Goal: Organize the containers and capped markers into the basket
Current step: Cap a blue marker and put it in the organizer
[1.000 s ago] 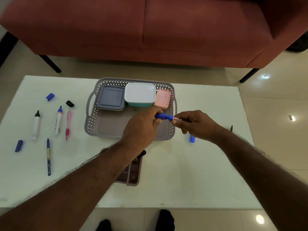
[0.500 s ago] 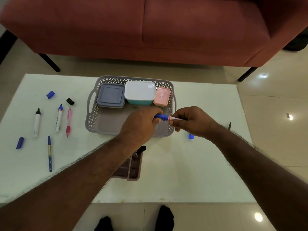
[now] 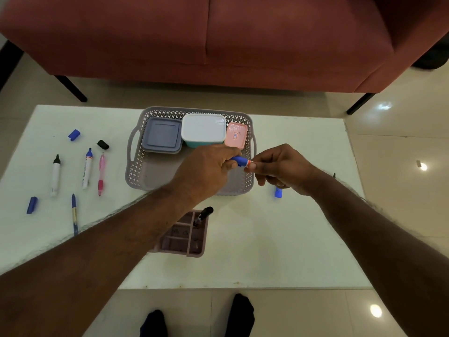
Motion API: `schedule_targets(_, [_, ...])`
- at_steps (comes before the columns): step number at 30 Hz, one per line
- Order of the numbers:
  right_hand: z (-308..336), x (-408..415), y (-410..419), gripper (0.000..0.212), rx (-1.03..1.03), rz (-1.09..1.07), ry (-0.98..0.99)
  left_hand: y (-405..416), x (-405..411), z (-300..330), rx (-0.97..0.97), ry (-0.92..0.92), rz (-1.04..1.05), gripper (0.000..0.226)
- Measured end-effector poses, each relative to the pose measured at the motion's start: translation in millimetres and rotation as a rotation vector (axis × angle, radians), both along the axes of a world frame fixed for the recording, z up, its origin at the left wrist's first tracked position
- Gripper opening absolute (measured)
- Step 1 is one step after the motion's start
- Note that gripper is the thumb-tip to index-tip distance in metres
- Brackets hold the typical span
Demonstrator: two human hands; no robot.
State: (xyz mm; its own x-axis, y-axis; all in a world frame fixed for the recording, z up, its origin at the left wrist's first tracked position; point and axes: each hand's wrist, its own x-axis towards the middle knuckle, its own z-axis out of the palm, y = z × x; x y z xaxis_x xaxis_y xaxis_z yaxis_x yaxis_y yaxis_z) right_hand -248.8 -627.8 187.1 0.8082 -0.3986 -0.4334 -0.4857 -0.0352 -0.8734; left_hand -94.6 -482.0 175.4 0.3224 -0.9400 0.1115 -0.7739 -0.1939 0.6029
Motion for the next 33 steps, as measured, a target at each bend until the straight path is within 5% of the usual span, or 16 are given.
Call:
schedule_targets(3, [-3, 4, 10, 0.019, -0.052, 0.049, -0.017, -1, 8, 8, 0.022, 0.075, 0.008, 0.03])
schedule_targets(8, [-18, 5, 34, 0.02, -0.062, 0.082, -0.067, 5, 17, 21, -0.057, 0.444, 0.144, 0.032])
schedule_targets(12, [-19, 1, 62, 0.035, -0.039, 0.001, -0.218, 21, 27, 10, 0.015, 0.12, 0.252, 0.043])
schedule_targets(17, [-23, -6, 103, 0.026, -0.138, 0.058, -0.286, 41, 25, -9, 0.206, -0.183, 0.09, 0.061])
schedule_targets(26, [-51, -11, 152, 0.023, -0.561, 0.087, -0.128, 50, 25, -10, 0.333, -0.411, 0.052, 0.074])
schedule_targets(33, [-52, -12, 153, 0.02, -0.61, 0.008, -0.064, 51, 24, -12, 0.336, -0.441, 0.033, 0.075])
